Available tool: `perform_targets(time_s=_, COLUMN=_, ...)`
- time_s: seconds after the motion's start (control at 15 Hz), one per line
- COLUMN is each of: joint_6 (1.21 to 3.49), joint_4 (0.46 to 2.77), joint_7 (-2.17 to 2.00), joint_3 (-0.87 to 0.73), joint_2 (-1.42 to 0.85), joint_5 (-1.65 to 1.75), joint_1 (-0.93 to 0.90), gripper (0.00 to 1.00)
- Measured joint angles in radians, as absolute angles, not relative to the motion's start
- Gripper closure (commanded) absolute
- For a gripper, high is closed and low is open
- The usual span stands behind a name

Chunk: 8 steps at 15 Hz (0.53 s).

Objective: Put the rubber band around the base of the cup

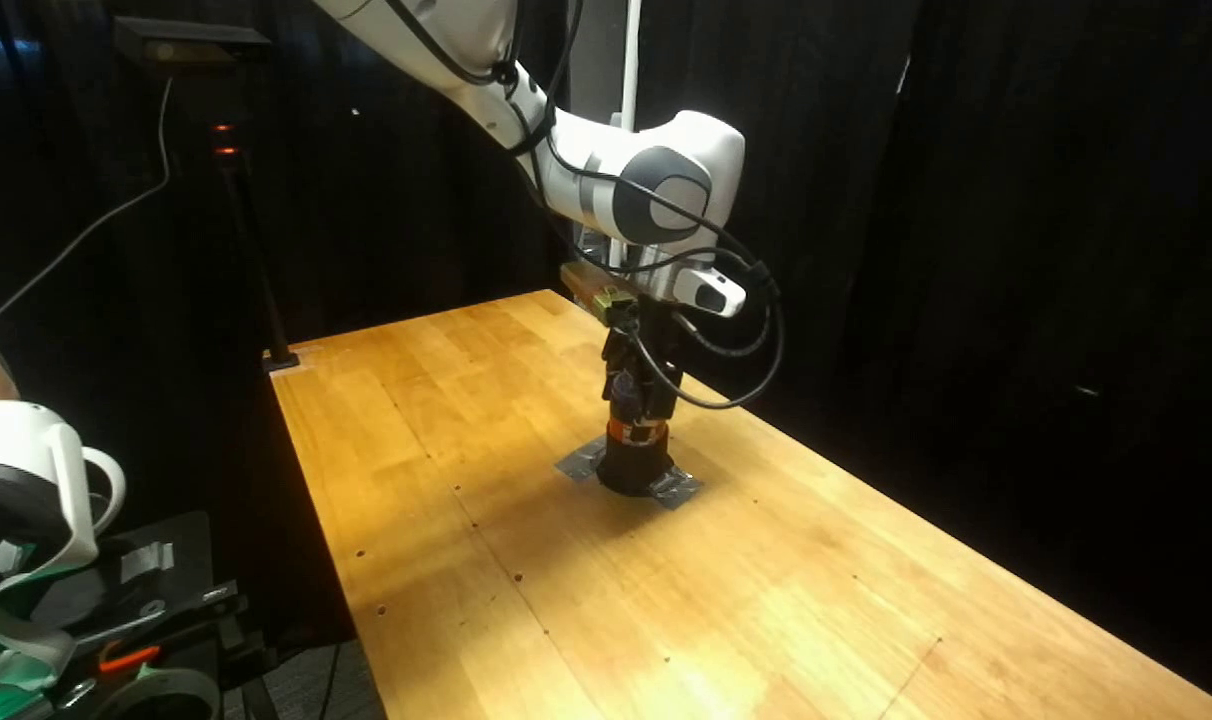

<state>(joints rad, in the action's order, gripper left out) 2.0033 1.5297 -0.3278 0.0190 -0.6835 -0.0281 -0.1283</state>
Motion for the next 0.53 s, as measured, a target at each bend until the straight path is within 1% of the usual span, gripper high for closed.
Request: perform_targets(time_s=0.53, joint_6=2.005, joint_4=1.534, joint_7=-0.329, joint_3=0.018, joint_2=-0.66, joint_5=-0.029, joint_1=-0.126, gripper=0.0)
